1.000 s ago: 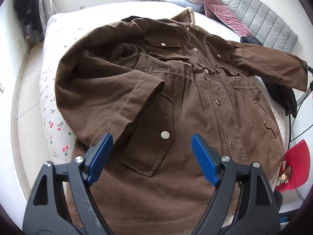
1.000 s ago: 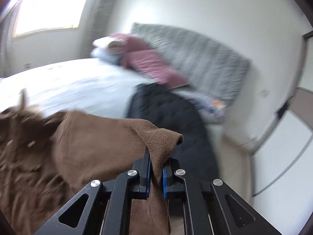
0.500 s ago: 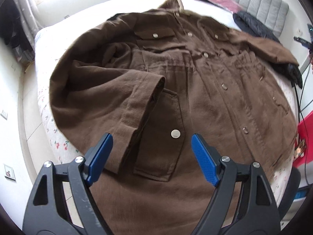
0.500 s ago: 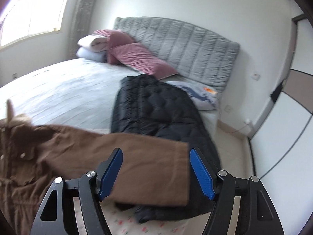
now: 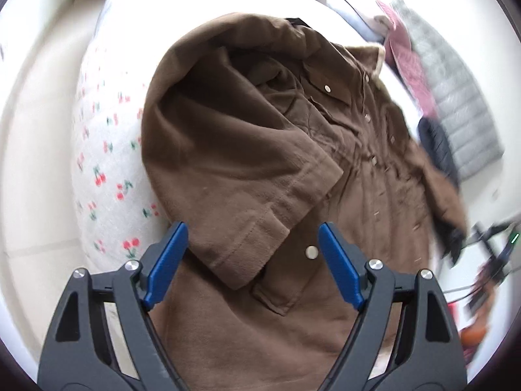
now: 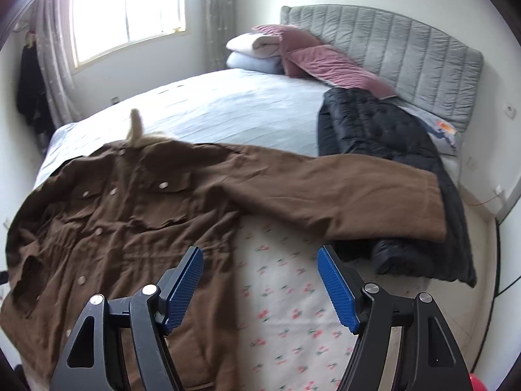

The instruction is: Fold large clothes

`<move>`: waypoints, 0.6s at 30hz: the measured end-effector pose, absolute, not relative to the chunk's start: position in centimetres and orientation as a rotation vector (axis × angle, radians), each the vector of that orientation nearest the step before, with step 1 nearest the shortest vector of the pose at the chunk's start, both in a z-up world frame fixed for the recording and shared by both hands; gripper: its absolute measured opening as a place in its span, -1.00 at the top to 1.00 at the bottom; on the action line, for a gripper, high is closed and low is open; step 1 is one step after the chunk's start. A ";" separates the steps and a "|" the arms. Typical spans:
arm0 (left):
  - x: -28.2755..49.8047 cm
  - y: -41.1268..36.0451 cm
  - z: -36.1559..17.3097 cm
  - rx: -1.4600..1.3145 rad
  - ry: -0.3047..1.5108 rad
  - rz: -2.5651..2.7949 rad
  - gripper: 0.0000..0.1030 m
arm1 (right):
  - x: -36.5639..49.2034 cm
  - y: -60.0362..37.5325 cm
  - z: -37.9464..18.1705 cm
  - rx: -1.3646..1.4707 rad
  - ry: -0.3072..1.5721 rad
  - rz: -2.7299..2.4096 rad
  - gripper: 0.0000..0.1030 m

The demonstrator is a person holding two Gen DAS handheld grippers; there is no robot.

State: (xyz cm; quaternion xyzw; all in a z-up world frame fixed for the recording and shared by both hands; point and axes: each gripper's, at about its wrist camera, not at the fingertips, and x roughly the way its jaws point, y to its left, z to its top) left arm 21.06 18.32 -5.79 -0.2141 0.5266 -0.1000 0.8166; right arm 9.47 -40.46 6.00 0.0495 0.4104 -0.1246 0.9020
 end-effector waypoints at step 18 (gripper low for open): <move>21.6 19.4 -8.9 -0.654 1.229 -0.137 0.72 | 8.7 -31.4 2.8 0.020 0.940 -0.089 -0.44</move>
